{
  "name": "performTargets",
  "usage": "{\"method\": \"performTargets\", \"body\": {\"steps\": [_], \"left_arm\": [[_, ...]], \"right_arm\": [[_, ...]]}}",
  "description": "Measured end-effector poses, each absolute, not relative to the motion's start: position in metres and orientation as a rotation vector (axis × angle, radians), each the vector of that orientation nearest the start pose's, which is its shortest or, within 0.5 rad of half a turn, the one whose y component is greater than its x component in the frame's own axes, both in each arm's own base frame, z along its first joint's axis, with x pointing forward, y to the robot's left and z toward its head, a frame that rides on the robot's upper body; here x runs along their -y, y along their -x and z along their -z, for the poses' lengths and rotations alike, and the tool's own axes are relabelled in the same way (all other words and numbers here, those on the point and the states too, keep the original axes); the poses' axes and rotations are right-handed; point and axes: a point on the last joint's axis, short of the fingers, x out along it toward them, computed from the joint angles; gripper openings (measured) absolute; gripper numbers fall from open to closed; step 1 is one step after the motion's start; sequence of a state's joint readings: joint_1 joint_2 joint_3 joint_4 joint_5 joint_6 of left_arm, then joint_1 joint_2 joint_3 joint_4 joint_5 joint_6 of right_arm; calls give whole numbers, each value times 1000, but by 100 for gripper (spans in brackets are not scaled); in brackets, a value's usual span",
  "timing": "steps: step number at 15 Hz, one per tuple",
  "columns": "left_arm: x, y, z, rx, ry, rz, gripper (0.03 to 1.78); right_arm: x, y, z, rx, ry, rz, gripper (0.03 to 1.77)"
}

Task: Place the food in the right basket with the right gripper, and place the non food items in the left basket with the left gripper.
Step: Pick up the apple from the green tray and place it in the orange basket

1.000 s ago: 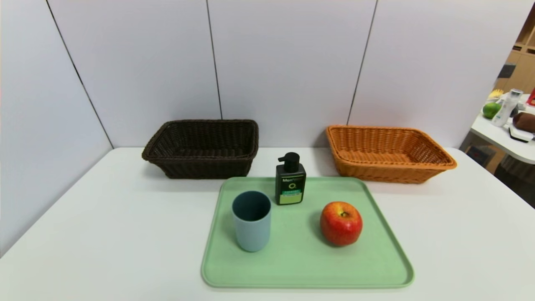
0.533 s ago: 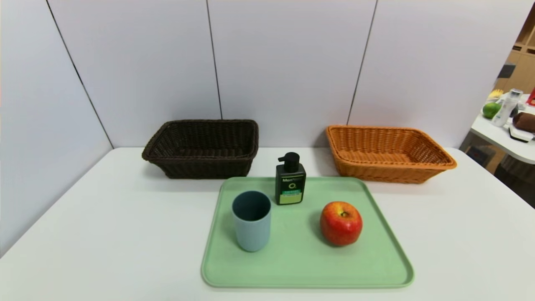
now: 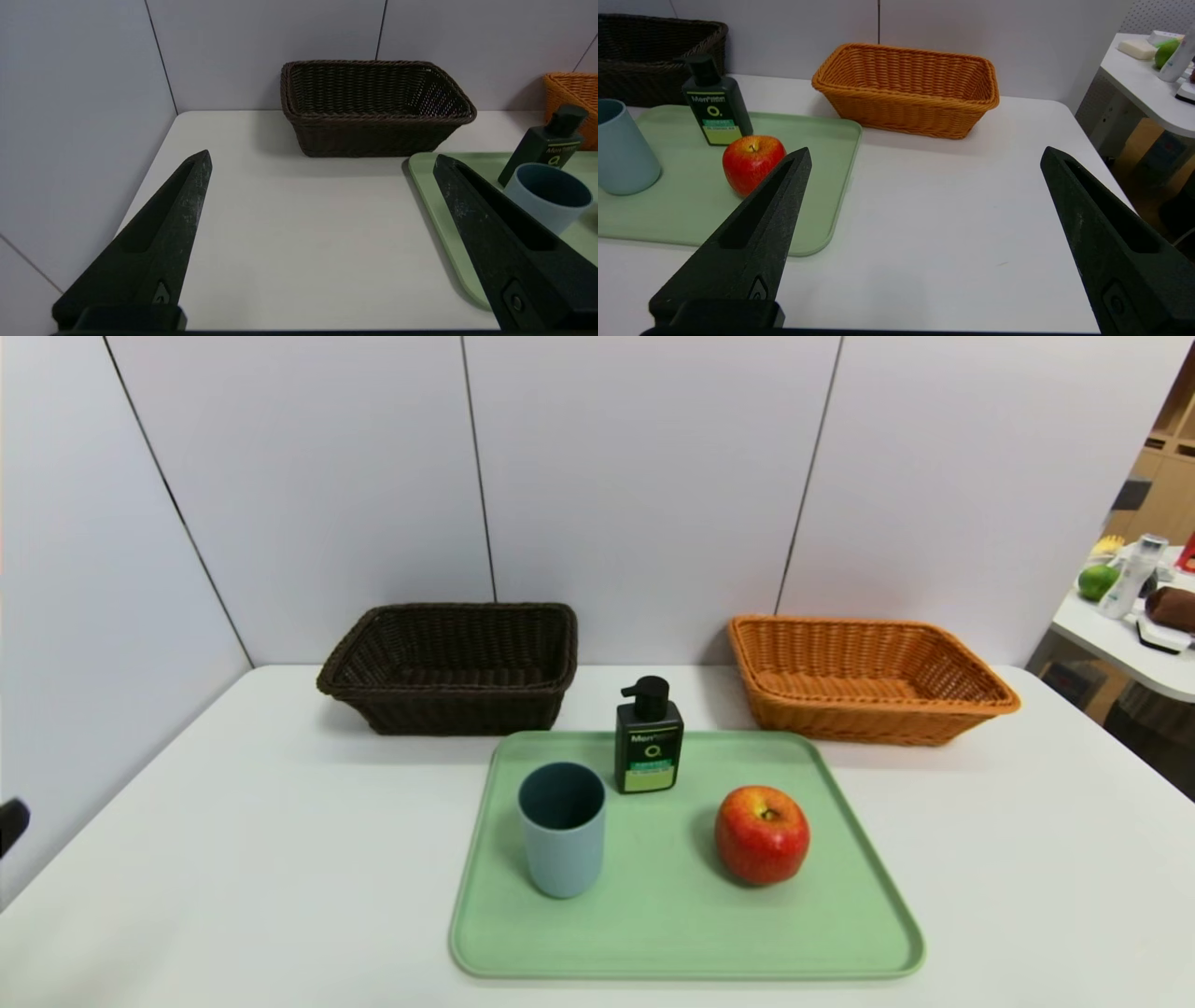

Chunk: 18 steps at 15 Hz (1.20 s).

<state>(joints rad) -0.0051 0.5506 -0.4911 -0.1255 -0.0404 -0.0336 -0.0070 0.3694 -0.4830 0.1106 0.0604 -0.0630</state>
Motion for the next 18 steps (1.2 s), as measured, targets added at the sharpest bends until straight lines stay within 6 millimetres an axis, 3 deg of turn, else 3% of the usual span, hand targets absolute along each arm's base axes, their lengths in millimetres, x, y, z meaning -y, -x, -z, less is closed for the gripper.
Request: {"method": "performTargets", "body": {"steps": [3,7,11,18], "left_arm": [[2,-67,-254,56,27,54,169],[10,-111,-247,-69,39,93,169],[32,-132,-229,-154,70,121,169],[68,-147,-195,-240,63,187,169]], "right_arm": [[-1,-13,-234,-37,65,-62,170],[-5,-56,-247,-102,52,-134,170],[-21,-90,-235,-201,17,-279,170],[-61,-130,-201,-323,28,-425,170]]}}
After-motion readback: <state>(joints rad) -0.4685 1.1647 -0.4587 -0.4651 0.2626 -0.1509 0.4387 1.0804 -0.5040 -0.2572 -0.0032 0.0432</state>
